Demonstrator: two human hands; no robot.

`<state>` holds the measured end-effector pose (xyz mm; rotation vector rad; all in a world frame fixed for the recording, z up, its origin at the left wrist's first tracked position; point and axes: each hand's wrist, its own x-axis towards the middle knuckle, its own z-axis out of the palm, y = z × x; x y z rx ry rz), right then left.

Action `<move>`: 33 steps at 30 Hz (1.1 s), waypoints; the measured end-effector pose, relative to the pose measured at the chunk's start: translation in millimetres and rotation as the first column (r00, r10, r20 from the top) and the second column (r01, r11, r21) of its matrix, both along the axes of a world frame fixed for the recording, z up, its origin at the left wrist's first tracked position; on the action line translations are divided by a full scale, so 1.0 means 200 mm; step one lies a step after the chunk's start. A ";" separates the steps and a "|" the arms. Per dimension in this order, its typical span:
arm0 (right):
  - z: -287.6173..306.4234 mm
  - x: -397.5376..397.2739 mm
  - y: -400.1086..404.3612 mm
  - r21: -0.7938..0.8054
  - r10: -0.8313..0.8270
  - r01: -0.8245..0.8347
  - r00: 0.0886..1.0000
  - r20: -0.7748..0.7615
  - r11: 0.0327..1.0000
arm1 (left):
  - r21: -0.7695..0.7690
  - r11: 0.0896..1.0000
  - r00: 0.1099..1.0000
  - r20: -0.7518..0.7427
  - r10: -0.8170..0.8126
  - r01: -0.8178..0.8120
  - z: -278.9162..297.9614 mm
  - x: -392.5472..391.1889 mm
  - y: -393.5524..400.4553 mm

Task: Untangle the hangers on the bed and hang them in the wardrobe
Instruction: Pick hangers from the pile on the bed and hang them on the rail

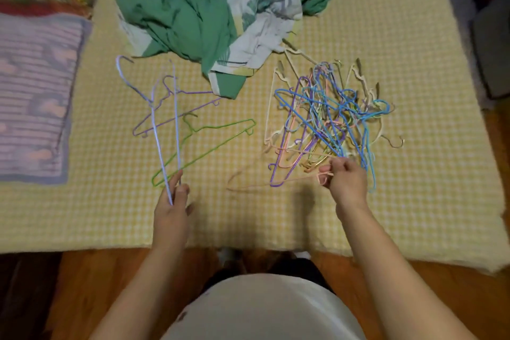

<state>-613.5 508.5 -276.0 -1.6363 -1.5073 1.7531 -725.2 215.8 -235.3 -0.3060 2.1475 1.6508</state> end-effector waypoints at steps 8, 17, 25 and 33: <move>0.66 0.06 0.51 0.486 0.102 -0.026 0.986 -0.131 0.874 | -0.004 0.974 0.974 -0.020 -0.227 0.227 0.15 0.03 0.19; 0.79 0.30 0.75 0.441 -0.126 0.220 0.964 -0.234 0.870 | -0.054 0.899 0.901 0.009 -0.434 0.434 0.22 0.13 0.41; 0.78 0.32 0.78 0.338 -0.152 0.235 0.955 -0.254 0.911 | 0.146 0.831 0.785 0.274 -0.556 0.537 0.32 0.22 0.39; 0.61 0.30 0.75 0.200 -0.172 0.203 0.971 -0.164 0.958 | 0.403 0.832 0.795 0.316 -0.518 0.382 0.40 0.27 0.38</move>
